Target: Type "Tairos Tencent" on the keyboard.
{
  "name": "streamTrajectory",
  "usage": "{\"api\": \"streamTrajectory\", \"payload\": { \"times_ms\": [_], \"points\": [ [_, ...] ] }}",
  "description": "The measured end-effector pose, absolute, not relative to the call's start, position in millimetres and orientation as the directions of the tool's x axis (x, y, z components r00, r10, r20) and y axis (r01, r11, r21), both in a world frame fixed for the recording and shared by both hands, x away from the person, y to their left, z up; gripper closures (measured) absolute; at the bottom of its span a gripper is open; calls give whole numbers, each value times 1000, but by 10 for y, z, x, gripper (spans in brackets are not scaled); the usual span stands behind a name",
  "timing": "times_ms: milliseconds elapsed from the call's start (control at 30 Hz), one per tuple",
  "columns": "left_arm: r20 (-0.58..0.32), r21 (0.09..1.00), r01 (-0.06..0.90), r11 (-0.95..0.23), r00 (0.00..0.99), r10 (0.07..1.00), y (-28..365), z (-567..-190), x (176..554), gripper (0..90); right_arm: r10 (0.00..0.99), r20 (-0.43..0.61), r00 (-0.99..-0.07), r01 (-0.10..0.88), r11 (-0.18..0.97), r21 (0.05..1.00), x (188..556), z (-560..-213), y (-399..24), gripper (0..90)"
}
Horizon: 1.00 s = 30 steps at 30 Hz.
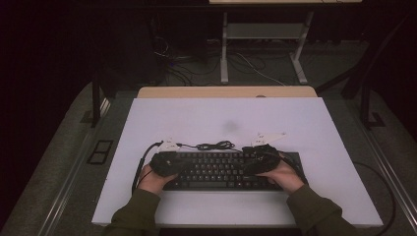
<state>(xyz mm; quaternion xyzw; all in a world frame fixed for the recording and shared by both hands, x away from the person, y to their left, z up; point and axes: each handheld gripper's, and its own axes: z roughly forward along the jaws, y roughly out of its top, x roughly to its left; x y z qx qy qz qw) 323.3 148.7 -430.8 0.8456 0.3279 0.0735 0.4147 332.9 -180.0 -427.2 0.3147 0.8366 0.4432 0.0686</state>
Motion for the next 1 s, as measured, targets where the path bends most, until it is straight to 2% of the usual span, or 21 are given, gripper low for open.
{"api": "streamTrajectory", "payload": {
  "times_ms": [367, 1000],
  "points": [
    [-123, 731, 489, -476, 781, 612, 1442, -4347, 3241, 883, 592, 163, -790, 466, 406, 786, 3329, -4275, -1810, 259],
    [-152, 765, 490, -418, 768, 622, 1439, -4273, 3206, 866, 590, 185, -786, 481, 396, 782, 3339, -4265, -1828, 285]
  ]
}}
